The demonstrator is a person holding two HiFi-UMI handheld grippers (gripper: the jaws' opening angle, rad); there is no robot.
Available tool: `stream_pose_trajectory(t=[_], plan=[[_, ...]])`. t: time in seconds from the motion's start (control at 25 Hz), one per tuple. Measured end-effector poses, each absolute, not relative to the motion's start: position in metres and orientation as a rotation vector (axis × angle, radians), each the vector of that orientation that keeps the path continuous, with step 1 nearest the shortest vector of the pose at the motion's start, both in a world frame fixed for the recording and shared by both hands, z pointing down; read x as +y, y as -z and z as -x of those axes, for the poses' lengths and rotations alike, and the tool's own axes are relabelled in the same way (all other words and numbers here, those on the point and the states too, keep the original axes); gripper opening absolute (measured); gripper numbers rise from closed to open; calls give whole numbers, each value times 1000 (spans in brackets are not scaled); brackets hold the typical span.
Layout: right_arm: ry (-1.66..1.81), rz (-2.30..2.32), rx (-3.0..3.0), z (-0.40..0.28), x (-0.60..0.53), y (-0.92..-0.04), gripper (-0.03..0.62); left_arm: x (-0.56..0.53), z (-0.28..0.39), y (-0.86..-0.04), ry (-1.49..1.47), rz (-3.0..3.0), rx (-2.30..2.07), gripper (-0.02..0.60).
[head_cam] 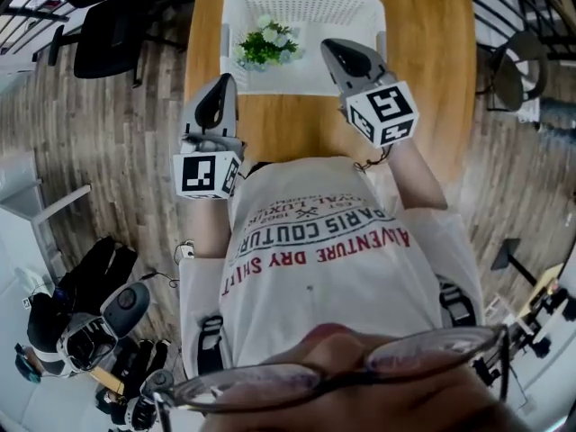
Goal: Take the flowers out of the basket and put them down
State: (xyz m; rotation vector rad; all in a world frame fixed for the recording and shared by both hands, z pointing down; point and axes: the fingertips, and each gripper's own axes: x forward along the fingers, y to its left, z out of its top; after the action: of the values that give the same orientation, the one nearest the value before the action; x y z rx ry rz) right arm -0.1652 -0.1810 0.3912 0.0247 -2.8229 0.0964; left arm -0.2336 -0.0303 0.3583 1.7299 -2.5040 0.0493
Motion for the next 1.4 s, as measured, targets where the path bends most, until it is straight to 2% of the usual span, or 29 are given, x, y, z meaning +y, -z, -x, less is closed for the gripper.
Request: stream_pose_trajectory(t=[0.28,0.32,0.36,0.44,0.64,0.84,1.4], plan=[[-42,264,-2549,189,-175,-441,38,-42,252,-374,-66,-1667,-2479,12],[-11,301,-2503,193,-174,-448,65,-43,256,-376,-70,-1669,-2473,12],[22,342,-2460,197,-172,-454,165,-44,259,-378,-74,-1673,-2468,12],[104,428,-2375,205,-167,-468,229,-44,265,-381,-66,-1666,-2461,12],[409,543,-2167,215,-166,-521,301,-37,281,-391,-42,-1628,-2454,12],[441,664,-2026,215,-152,-565,370,-25,297,-397,-22,-1560,-2464,12],[423,773,-1918,248,-145,-625,388,-17,317,-418,-17,-1470,-2459,12]])
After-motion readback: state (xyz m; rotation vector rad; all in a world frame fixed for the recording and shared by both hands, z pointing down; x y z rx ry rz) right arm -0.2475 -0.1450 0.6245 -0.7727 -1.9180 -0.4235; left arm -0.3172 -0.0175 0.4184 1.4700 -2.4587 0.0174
